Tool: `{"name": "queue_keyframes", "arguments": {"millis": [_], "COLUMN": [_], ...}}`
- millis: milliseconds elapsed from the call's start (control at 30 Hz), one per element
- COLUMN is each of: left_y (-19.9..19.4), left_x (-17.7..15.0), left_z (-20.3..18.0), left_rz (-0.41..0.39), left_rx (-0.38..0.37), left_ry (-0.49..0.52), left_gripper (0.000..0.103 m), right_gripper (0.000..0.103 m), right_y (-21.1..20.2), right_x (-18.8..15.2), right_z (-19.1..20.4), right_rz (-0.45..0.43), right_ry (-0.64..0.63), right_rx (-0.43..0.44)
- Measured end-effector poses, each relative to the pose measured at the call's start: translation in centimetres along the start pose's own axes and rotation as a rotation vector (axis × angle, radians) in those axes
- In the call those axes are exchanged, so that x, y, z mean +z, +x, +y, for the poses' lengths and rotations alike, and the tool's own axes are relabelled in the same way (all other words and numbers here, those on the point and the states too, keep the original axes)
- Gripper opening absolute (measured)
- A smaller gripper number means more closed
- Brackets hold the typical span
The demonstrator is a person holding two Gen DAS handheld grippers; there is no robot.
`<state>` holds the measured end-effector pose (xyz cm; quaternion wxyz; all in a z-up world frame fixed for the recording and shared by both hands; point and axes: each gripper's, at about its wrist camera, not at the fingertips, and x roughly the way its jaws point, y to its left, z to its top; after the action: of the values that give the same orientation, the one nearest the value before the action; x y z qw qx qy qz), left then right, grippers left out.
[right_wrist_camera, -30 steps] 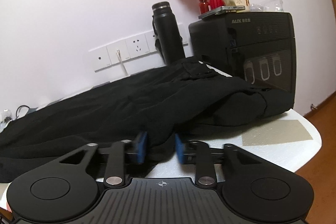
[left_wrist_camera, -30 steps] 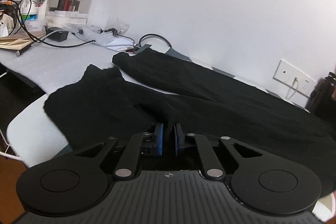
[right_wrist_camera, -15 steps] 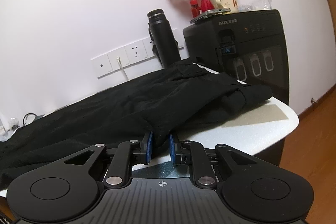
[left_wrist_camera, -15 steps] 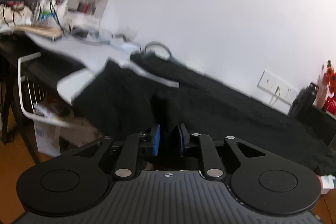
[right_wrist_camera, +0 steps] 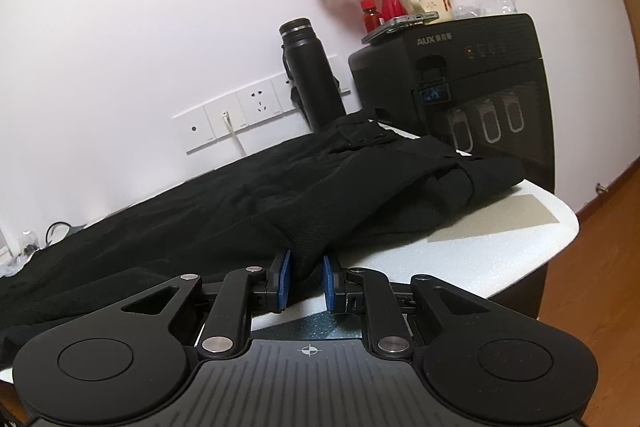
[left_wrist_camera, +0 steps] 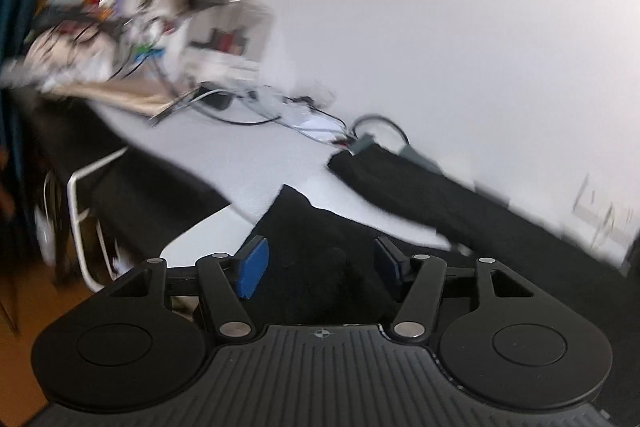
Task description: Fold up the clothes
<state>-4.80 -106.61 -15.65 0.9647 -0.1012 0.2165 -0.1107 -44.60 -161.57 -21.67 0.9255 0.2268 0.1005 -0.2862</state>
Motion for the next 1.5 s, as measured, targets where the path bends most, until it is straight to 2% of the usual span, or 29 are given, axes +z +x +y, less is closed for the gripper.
{"name": "queue_keyframes", "arguments": {"millis": [33,100,133,300,433,467,600,733,800,867,900,1033,1200,1233,1333,1367,1500], "left_y": [0.1,0.1,-0.2,-4.7,-9.1,-9.7,-9.5,-8.7,-8.7,-8.9,-9.1,-8.8,-6.7,-6.4,-5.7,-5.6,-5.1], "left_x": [-0.2,-0.6,-0.7,-1.1,-2.4,-3.0,-6.4,-8.5,-9.1,-9.7,-10.1,-12.4,-16.1,-16.8,-19.1,-19.9,-22.7], "left_z": [-0.3,-0.6,-0.6,1.2,4.3,5.0,7.4,8.9,9.5,9.8,9.9,10.4,10.7,10.7,10.5,10.5,10.7], "left_rz": [0.004,0.004,0.005,-0.099,-0.170,-0.164,-0.060,-0.004,0.009,0.021,0.024,0.008,-0.034,-0.044,-0.095,-0.107,-0.094], "left_rx": [-0.005,-0.013,-0.020,-0.080,-0.068,-0.067,-0.074,-0.095,-0.110,-0.132,-0.147,-0.242,-0.384,-0.399,-0.467,-0.484,-0.522], "left_ry": [0.034,0.093,0.099,-0.004,-0.136,-0.161,-0.260,-0.387,-0.451,-0.502,-0.524,-0.638,-0.866,-0.885,-0.902,-0.903,-0.975], "left_gripper": [0.059,0.024,0.013,0.011,0.010,0.010,0.011,0.015,0.026,0.049,0.052,0.053,0.053,0.054,0.068,0.068,0.074], "right_gripper": [0.016,0.016,0.016,0.016,0.016,0.016,0.017,0.022,0.023,0.023,0.023,0.023,0.023,0.023,0.023,0.023,0.024], "right_y": [0.0,0.1,0.1,-0.1,-0.4,-0.5,-0.6,-0.9,-1.2,-1.7,-1.8,-1.8,-1.6,-1.7,-1.8,-1.9,-2.3], "right_x": [0.0,0.0,0.0,0.0,-0.1,-0.1,-0.3,-0.2,-0.2,-0.2,-0.2,-0.4,-0.6,-0.6,-0.6,-0.5,-0.4], "right_z": [0.0,-0.1,0.0,0.1,0.0,0.0,0.0,0.4,0.6,0.5,0.4,0.0,0.4,0.5,0.5,0.5,0.3], "right_rz": [0.001,0.001,0.000,-0.005,-0.011,-0.012,-0.013,-0.019,-0.030,-0.036,-0.035,-0.023,-0.012,-0.013,-0.012,-0.011,-0.014], "right_ry": [0.002,0.003,0.002,0.002,0.008,0.010,0.019,0.018,0.011,0.015,0.022,0.042,0.038,0.034,0.035,0.038,0.039], "right_rx": [0.001,0.002,0.001,-0.002,-0.003,-0.003,-0.007,-0.026,-0.034,-0.039,-0.039,-0.041,-0.034,-0.033,-0.032,-0.033,-0.041]}}
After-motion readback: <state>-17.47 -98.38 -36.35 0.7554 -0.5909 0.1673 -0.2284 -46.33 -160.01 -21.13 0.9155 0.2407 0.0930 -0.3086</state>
